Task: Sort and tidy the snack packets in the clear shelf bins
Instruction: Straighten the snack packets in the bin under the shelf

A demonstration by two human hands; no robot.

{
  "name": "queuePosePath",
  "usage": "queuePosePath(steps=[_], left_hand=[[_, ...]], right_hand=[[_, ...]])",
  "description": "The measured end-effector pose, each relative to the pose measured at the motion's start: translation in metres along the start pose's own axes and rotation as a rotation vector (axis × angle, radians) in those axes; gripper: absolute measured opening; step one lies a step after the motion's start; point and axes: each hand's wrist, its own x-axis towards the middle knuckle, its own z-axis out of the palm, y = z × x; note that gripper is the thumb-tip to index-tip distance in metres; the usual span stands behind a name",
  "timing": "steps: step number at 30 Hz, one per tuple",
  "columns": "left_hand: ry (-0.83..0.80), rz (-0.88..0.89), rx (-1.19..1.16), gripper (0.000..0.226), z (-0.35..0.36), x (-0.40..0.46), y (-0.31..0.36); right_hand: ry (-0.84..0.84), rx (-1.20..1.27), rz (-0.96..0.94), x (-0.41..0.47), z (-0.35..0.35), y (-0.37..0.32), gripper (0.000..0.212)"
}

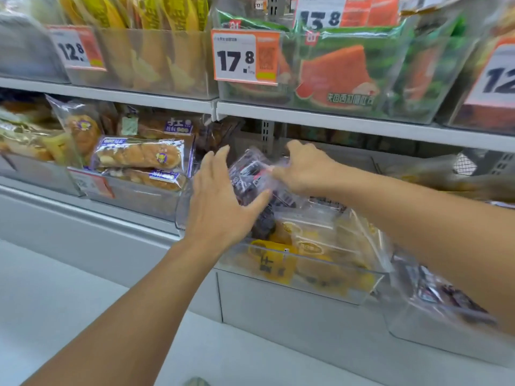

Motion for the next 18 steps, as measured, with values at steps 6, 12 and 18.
queuePosePath(steps=[6,12,18], left_hand=[[-0.189,0.113,0.090,0.079,0.011,-0.001,-0.011],[0.139,0.568,-0.172,0.036,-0.006,-0.029,0.078],[-0.316,0.970,-0.098,0.051,0.040,-0.068,0.165]], right_hand=[[0.062,-0.124,-0.295,-0.104,-0.040,0.049,0.061],[0.432,-0.210,-0.070,-0.177,-0.067,0.135,0.035],[0.111,-0.374,0.358,-0.219,-0.064,0.198,0.076]])
